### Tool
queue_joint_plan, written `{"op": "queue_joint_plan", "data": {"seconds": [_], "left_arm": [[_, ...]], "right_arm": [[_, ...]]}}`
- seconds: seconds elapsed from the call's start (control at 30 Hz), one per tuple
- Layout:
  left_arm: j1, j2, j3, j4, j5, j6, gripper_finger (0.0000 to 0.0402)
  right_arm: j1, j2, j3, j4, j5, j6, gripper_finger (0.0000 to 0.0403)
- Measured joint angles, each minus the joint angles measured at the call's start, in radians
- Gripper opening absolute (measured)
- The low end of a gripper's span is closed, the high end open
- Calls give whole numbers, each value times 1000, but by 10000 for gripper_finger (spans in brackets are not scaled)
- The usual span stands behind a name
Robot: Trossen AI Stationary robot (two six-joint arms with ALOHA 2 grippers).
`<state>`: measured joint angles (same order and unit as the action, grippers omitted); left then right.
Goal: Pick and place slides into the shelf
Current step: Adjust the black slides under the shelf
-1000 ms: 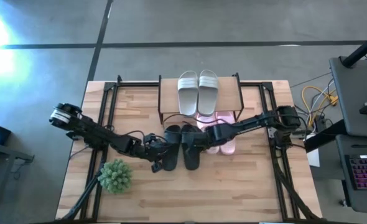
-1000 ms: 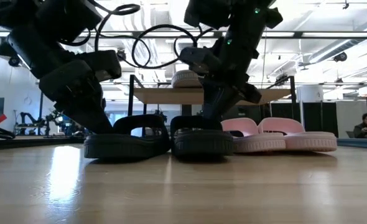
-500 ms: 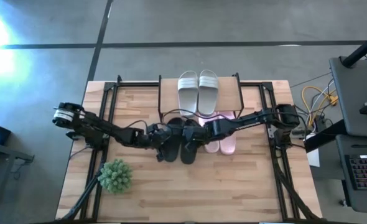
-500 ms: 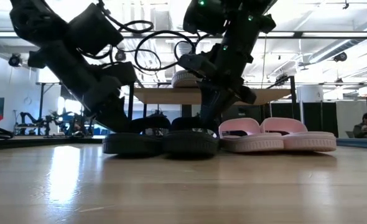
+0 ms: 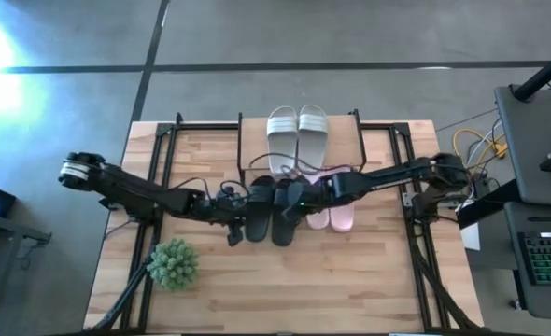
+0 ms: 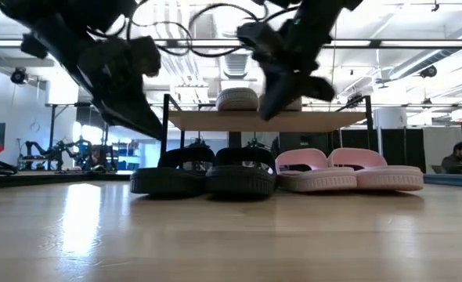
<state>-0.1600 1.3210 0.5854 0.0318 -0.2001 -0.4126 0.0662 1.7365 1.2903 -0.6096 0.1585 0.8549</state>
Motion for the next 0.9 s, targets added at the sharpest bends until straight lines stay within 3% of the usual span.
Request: {"op": "queue_joint_plan", "data": {"seconds": [0.2,0.3,0.43,0.6,0.9], "left_arm": [[-2,-130,-5,-146,11,-75,70],[-5,-156,-21,-172,82,-80,70],[-25,-145,-45,-171,188,-72,70],[-64,-89,-63,-90,296,-79,70],[-98,68,-63,66,293,-79,70]], "right_arm": [[10,-55,-1,-293,1,185,8],[34,-65,-1,-345,-8,235,8],[72,-63,-1,-289,-76,265,8],[107,-35,-2,-151,-88,308,8],[130,0,-2,-95,-83,375,9]]}}
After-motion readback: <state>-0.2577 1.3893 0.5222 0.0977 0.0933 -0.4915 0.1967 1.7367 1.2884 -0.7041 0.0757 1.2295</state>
